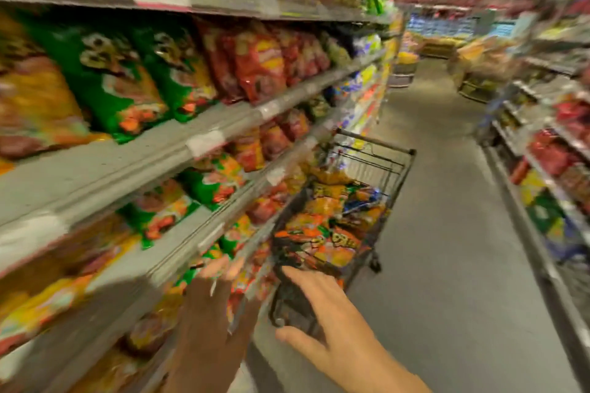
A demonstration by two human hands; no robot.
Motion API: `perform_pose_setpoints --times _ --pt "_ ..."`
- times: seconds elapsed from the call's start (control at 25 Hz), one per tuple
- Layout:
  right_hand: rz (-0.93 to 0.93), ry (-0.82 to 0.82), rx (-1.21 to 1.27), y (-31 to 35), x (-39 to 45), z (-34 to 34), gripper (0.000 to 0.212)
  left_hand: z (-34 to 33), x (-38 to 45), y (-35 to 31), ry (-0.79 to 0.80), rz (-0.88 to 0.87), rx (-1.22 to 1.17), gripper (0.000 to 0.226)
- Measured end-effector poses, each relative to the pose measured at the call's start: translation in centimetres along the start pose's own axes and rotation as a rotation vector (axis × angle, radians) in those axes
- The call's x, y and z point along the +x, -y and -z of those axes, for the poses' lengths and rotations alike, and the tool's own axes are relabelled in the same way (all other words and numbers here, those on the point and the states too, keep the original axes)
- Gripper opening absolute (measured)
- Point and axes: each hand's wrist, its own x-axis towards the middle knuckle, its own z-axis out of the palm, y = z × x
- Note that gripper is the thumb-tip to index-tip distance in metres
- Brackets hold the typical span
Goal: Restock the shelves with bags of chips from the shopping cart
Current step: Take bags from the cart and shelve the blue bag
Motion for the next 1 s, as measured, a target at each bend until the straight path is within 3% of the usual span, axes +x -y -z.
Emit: perform_pose_setpoints --times 0.2,0.36,0.6,0.8,1.0 --pt "-0.237 -0.054 0.016 -8.9 0.6 2.2 0.072 -9.5 6.2 -1.5 0.210 0.009 -0.220 0.054" --pt "-0.406 -0.053 0.066 -15.4 4.1 3.1 0.074 -17.5 13.4 1.6 0.299 0.005 -0.263 0.051" --pt "-0.642 -0.095 0.078 -23.8 11.9 6.3 0.072 -27.7 26.5 5.2 0.547 0.217 -0.371 0.048" --pt "-0.743 -0.188 0.154 -28.4 17.6 7.6 0.069 -32.6 34.8 5.9 0.570 0.177 -0.375 0.046" --pt "-0.763 -0.102 0.168 -33.3 23.6 8.4 0.075 -35.8 40.8 7.7 0.604 0.202 -0.305 0.050"
